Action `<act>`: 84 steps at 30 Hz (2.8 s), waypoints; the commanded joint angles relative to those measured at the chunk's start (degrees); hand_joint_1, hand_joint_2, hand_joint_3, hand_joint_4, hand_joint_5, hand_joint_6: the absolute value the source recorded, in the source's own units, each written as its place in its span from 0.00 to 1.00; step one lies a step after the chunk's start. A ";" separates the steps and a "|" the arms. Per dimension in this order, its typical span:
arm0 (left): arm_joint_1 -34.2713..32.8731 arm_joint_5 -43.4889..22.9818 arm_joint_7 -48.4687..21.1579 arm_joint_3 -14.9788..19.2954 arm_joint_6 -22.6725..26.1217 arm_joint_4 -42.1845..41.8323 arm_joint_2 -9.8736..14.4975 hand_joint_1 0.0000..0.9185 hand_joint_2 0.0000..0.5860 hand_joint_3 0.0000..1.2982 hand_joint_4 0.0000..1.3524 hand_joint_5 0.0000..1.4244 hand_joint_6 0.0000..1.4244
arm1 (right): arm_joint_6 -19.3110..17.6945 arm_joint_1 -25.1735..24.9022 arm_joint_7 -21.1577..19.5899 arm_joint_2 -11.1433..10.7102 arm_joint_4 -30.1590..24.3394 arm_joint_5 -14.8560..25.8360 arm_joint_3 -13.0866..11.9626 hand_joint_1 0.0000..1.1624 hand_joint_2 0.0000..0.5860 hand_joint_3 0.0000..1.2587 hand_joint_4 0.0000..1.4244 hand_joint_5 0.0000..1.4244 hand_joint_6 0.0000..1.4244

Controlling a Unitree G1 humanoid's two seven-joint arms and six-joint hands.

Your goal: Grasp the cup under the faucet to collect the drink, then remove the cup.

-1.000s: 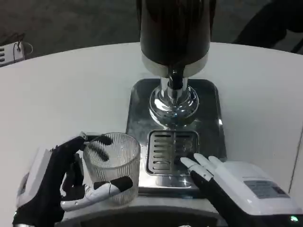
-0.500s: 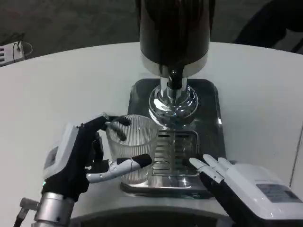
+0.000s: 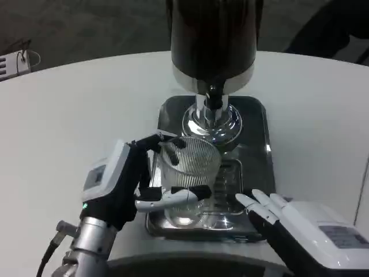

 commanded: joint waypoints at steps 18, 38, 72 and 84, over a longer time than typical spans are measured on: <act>-8.50 3.78 7.05 -6.59 5.06 7.27 0.49 0.62 0.00 0.73 0.78 0.87 1.00 | -6.82 3.24 0.71 1.48 -0.91 5.37 -6.65 0.47 0.76 0.07 0.00 0.00 0.00; -8.60 3.21 6.77 -9.43 6.85 9.31 1.63 0.26 0.04 0.52 0.50 0.73 0.97 | -6.76 3.23 2.96 1.79 -0.91 7.01 -8.34 0.46 0.77 0.08 0.00 0.00 0.00; 12.82 -25.17 -16.80 6.76 3.63 -26.04 8.06 0.00 0.06 0.19 0.16 0.21 0.31 | -2.85 0.87 3.20 0.55 -0.91 4.55 -4.81 0.45 0.78 0.10 0.00 0.00 0.00; 6.83 -38.18 -35.16 7.96 6.75 -35.27 8.57 0.00 0.11 0.29 0.29 0.32 0.36 | 0.03 -2.44 1.62 0.34 -0.22 1.00 -1.09 0.45 0.78 0.11 0.00 0.00 0.00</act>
